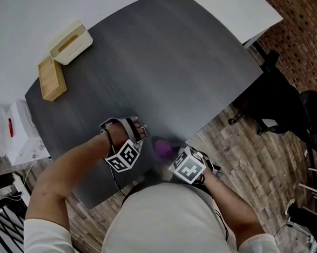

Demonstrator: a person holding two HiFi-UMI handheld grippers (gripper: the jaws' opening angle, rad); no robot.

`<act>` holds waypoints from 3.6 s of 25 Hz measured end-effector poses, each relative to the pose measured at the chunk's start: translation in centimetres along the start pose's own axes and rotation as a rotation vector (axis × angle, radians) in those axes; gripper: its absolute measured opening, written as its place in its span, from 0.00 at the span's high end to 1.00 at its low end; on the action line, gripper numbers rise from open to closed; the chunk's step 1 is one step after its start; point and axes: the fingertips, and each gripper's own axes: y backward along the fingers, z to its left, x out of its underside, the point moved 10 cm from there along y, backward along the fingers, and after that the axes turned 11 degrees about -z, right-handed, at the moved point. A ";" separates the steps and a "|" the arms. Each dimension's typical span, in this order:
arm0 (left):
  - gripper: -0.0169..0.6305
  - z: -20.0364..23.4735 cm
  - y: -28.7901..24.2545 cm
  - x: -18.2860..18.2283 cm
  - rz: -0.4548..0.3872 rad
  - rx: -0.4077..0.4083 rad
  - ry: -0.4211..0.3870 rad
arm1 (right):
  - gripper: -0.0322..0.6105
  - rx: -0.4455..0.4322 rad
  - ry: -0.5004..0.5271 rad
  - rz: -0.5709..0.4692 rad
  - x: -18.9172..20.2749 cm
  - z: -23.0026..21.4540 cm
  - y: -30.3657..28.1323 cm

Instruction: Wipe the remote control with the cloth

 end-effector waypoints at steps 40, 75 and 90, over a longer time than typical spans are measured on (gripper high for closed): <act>0.46 -4.8 0.8 -1.8 -0.404 -0.358 1.935 | 0.76 -0.031 0.081 0.100 -9.1 -3.0 -8.9; 0.73 -10.6 5.5 -6.4 -0.981 -1.418 2.490 | 0.76 0.024 0.039 -0.132 -8.8 -9.0 -2.6; 0.97 -13.0 8.8 -18.7 -1.342 -1.547 2.224 | 0.76 0.174 0.012 -0.341 -3.8 -1.0 6.7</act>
